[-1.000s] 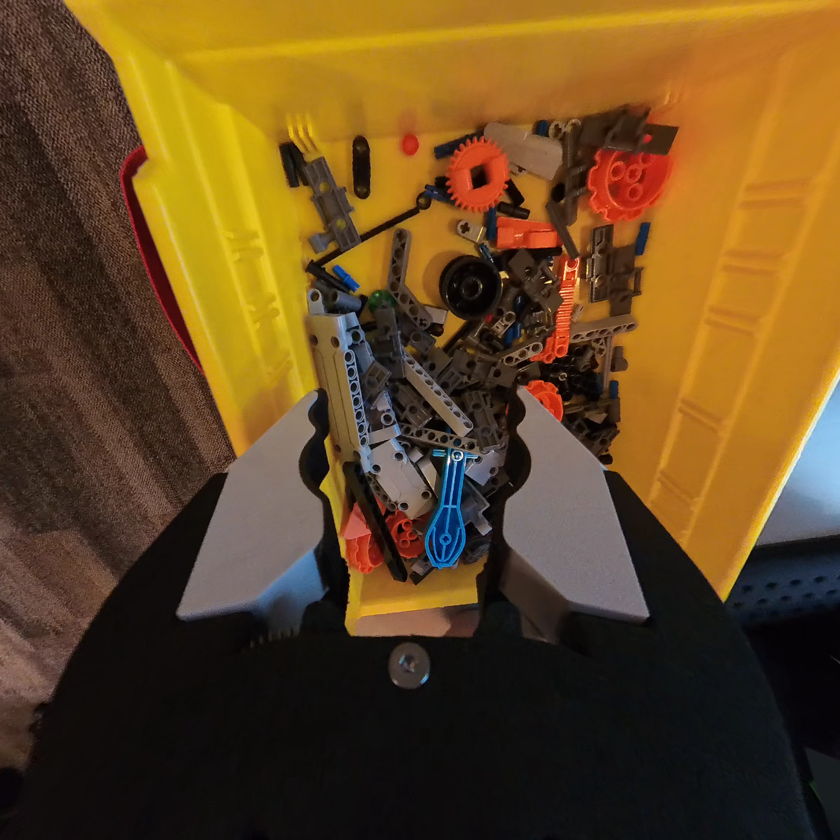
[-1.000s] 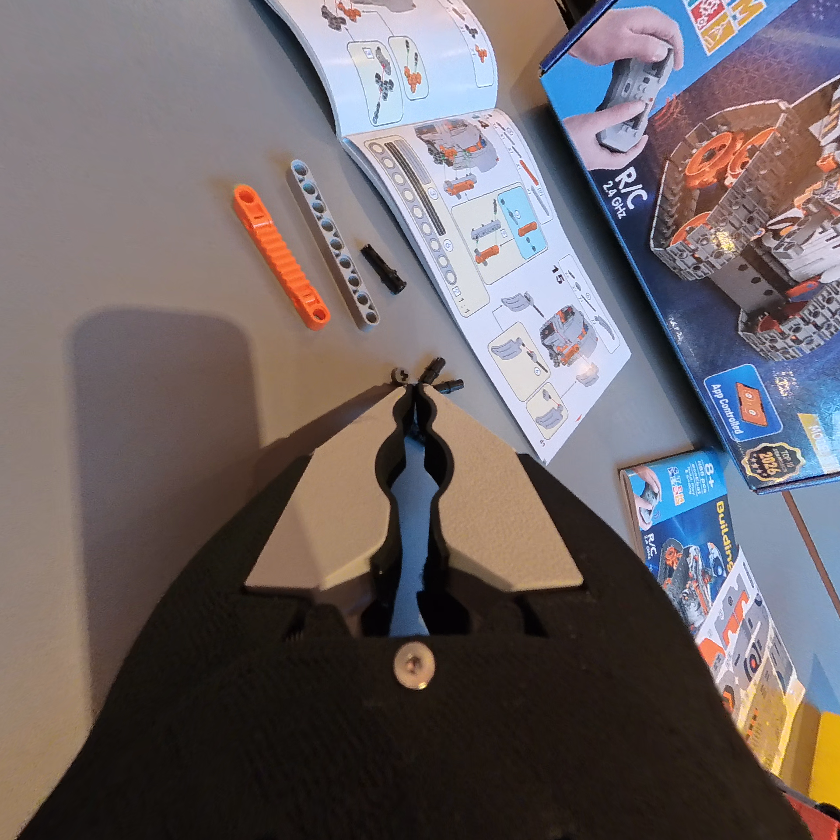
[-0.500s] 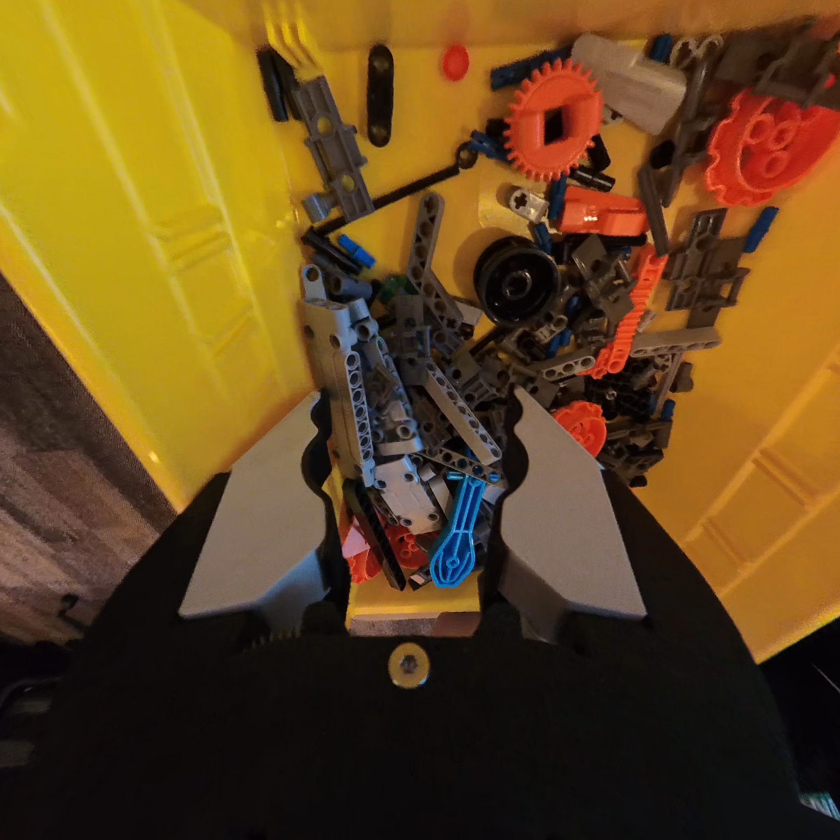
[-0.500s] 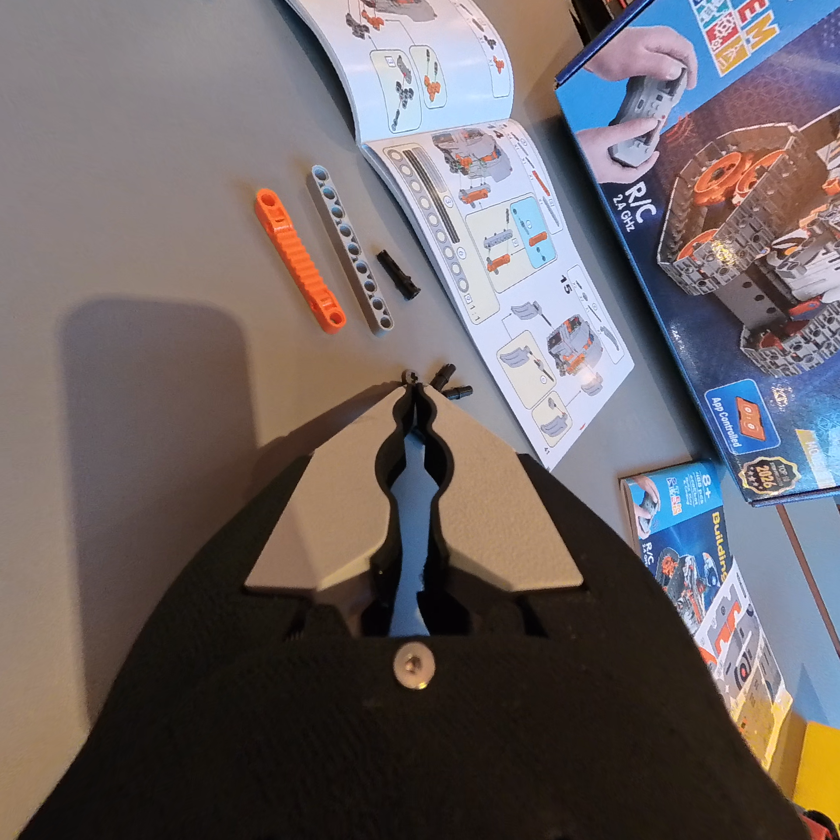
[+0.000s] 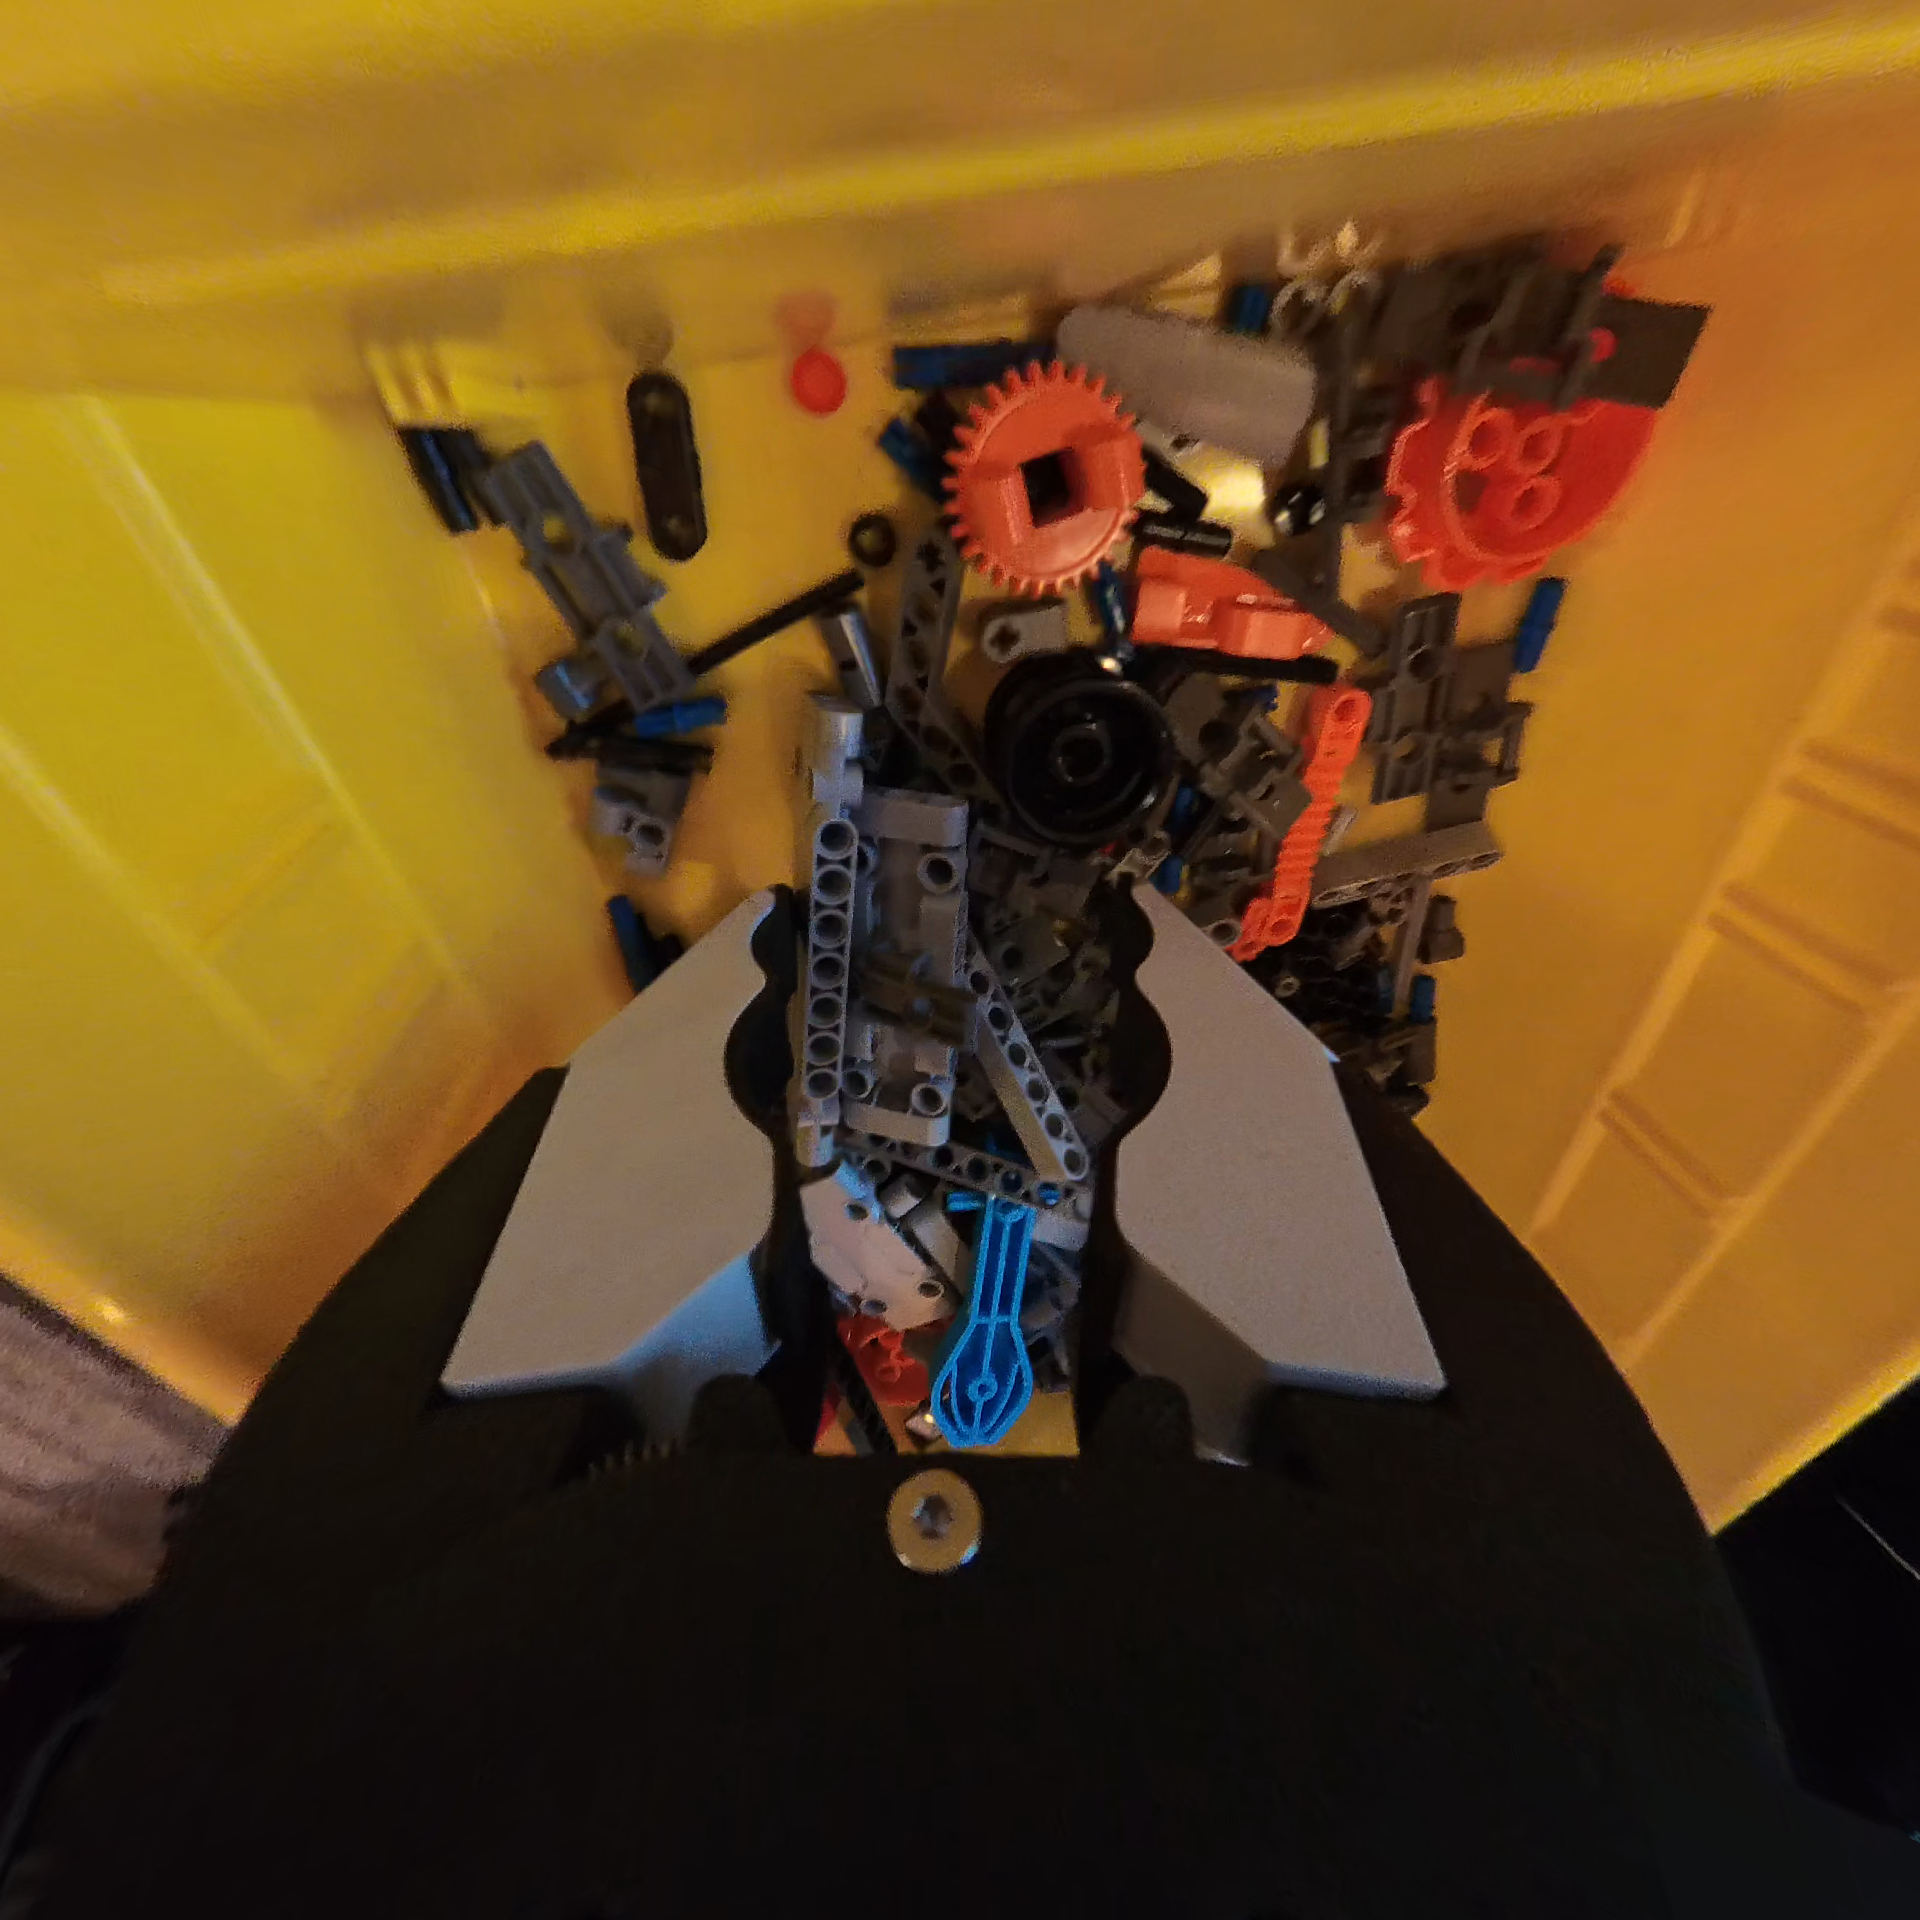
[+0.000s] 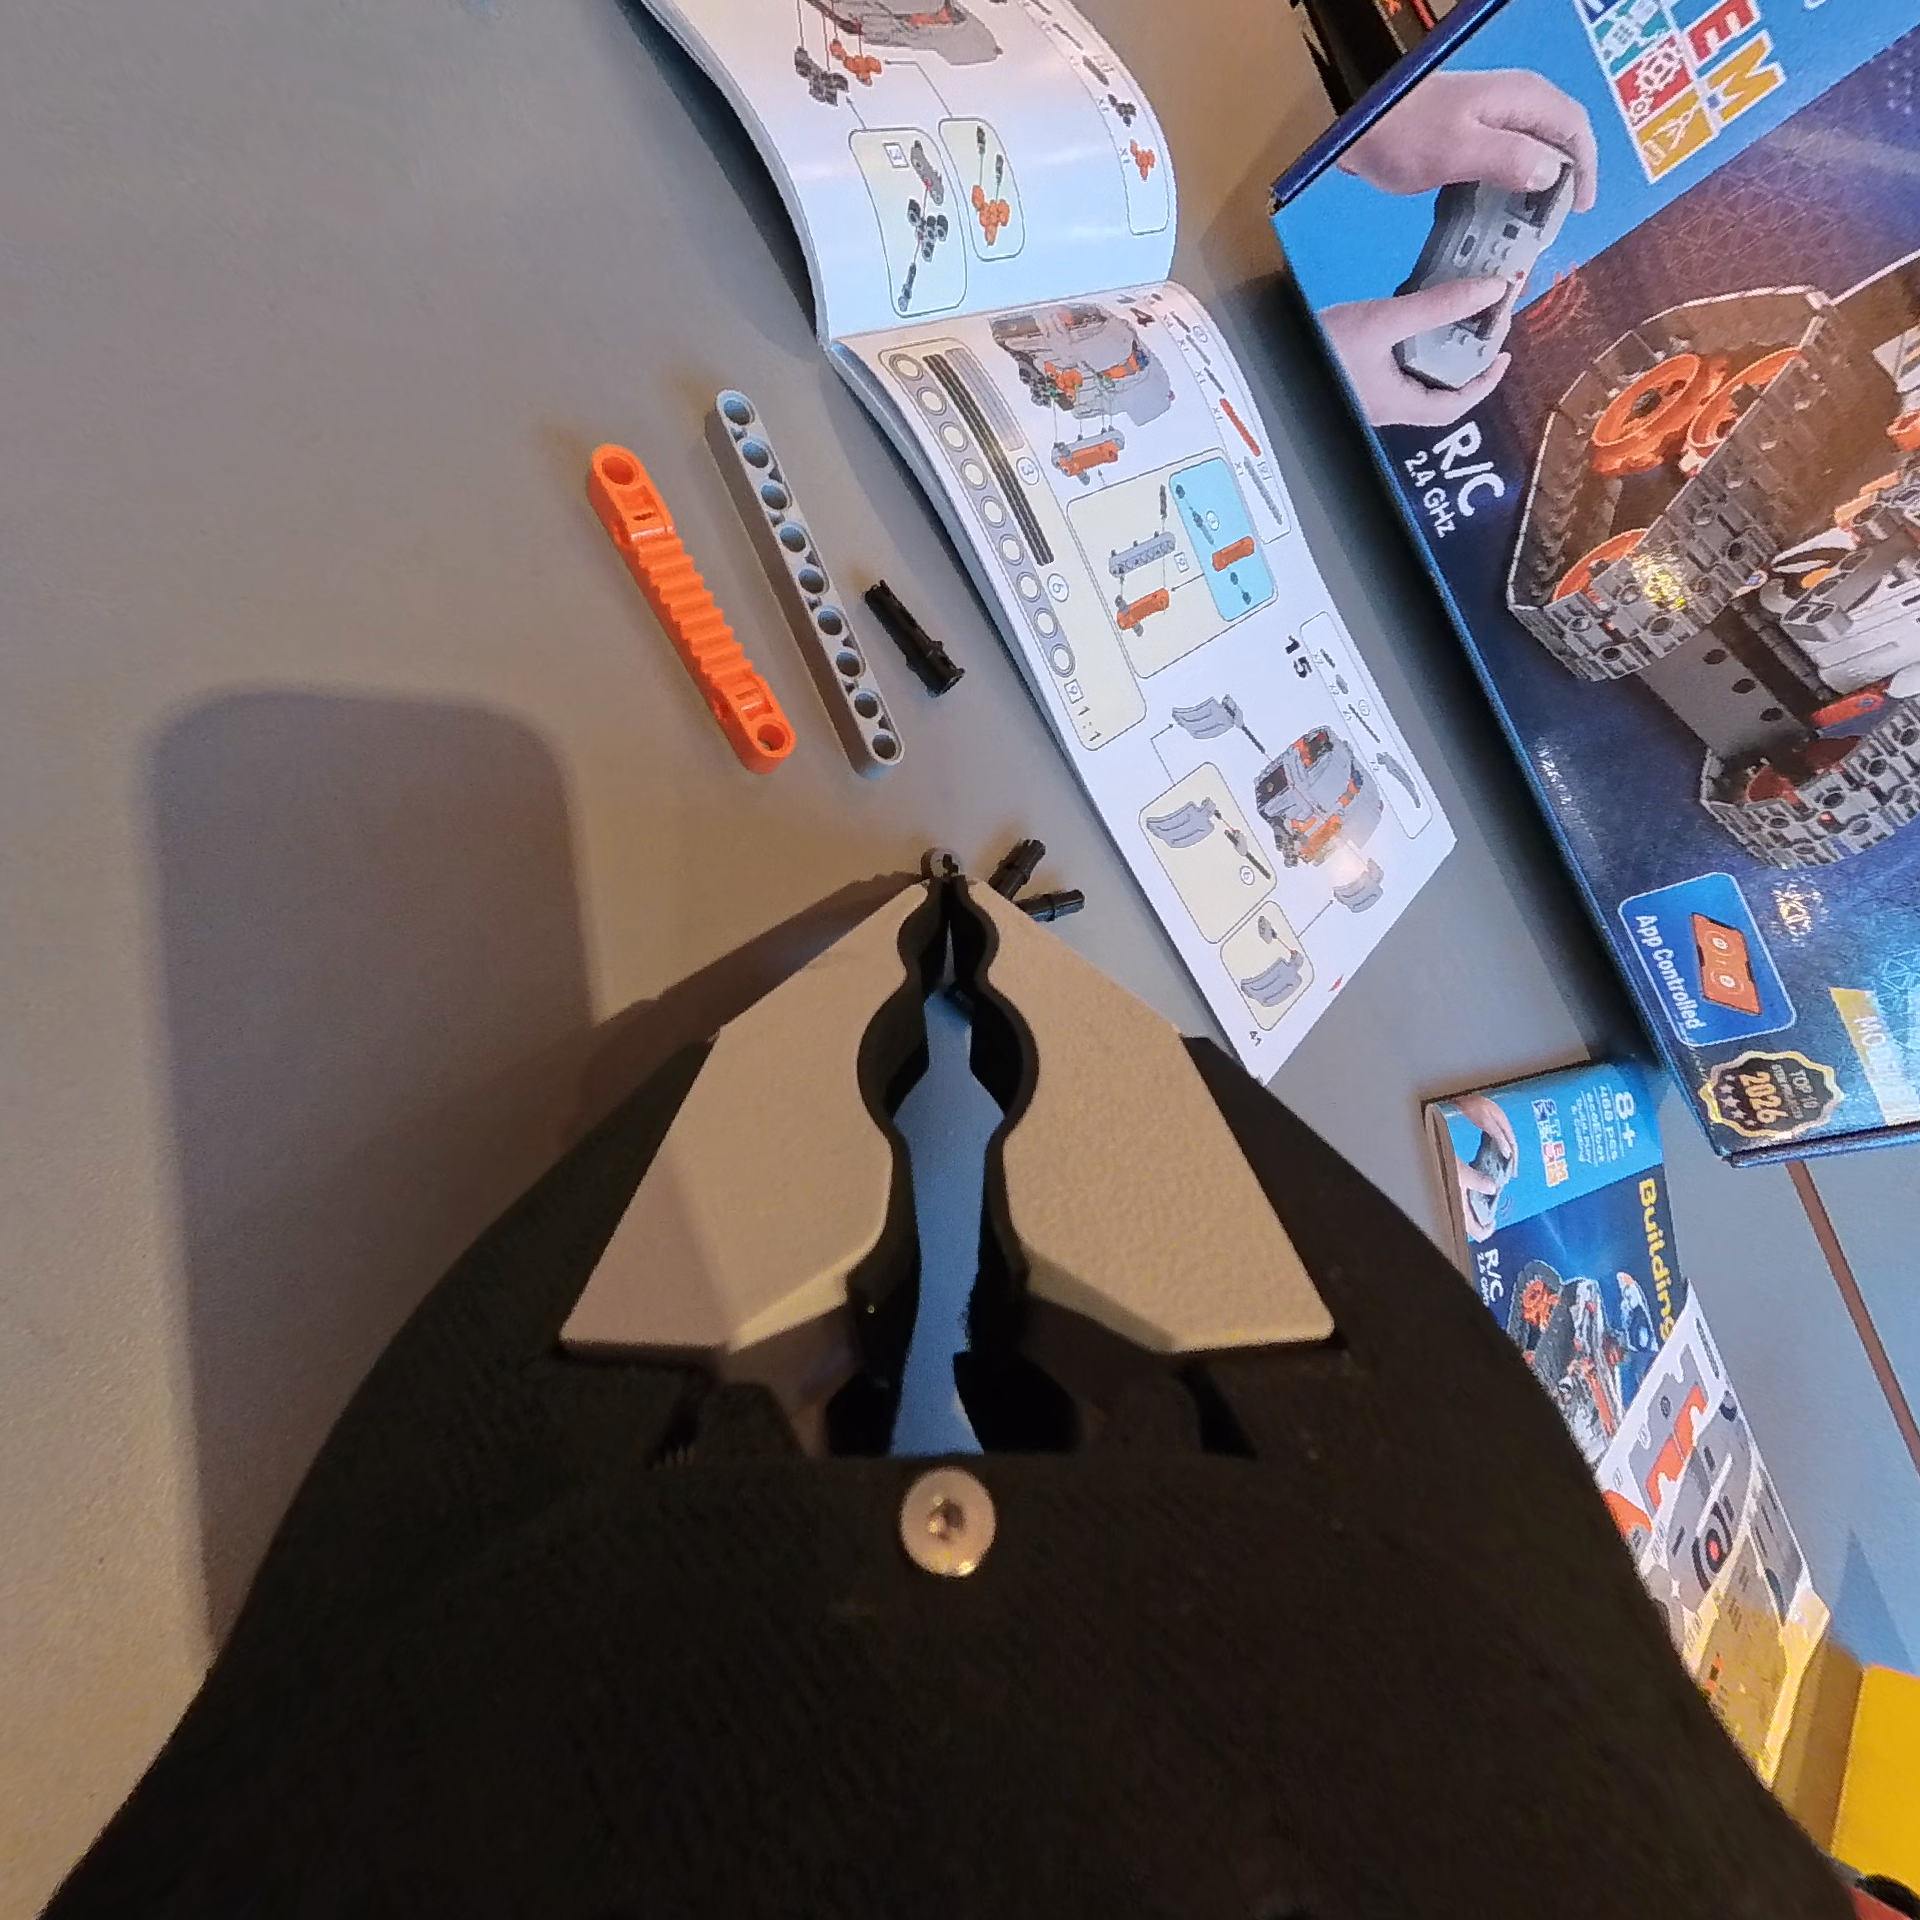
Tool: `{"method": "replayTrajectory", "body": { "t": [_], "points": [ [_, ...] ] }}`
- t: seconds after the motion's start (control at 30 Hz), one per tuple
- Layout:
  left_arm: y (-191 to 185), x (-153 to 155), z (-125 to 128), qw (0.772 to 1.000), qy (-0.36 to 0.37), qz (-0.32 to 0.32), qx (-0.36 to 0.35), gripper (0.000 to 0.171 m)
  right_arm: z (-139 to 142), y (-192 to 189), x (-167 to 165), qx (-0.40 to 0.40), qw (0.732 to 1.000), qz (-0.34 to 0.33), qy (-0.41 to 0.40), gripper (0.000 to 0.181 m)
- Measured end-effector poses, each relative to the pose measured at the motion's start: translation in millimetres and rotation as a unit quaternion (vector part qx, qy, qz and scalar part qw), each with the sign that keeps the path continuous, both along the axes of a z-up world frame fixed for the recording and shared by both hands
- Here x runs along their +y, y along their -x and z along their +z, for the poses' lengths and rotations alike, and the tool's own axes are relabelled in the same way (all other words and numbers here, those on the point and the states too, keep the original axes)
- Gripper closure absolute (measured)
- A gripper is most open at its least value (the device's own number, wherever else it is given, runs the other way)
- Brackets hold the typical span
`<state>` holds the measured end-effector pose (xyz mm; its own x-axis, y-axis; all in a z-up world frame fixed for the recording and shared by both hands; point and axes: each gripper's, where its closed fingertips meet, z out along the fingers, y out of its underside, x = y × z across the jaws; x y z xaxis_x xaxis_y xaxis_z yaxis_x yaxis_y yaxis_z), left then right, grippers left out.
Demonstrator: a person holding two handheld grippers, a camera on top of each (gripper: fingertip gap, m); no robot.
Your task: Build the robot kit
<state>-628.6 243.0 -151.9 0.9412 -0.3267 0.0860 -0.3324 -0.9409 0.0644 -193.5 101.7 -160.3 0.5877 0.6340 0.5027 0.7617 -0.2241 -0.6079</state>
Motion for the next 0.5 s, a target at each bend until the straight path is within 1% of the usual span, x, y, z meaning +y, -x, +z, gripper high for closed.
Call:
{"method": "replayTrajectory", "body": {
  "t": [0.1, 0.27, 0.37, 0.43, 0.47, 0.5],
  "points": [
    [-11.7, 4.6, -0.6, 0.999, -0.004, -0.003, -0.032, 0.115, 0.0, 0.1, 0.6, 0.004, 1.000, -0.001, 0.000, 0.181],
    [-23.9, 1.5, 2.1, 0.998, -0.002, -0.021, -0.053, 0.105, -0.1, 0.0, 1.3, 0.009, 1.000, -0.002, 0.000, 0.181],
    [-26.5, -0.8, 6.1, 0.998, -0.005, -0.027, -0.056, 0.111, 0.0, -0.1, 1.6, 0.010, 1.000, -0.003, -0.001, 0.181],
    [-28.1, -3.4, 9.0, 0.998, -0.004, -0.029, -0.061, 0.118, 0.0, 0.0, 1.7, 0.010, 1.000, -0.003, -0.001, 0.181],
    [-29.4, -4.5, 10.7, 0.997, -0.003, -0.031, -0.066, 0.124, 0.0, 0.0, 1.7, 0.011, 1.000, -0.003, -0.001, 0.181],
    [-31.4, -5.5, 12.3, 0.997, -0.002, -0.031, -0.073, 0.134, 0.0, 0.1, 1.8, 0.011, 1.000, -0.003, -0.001, 0.181]
  ]
}}
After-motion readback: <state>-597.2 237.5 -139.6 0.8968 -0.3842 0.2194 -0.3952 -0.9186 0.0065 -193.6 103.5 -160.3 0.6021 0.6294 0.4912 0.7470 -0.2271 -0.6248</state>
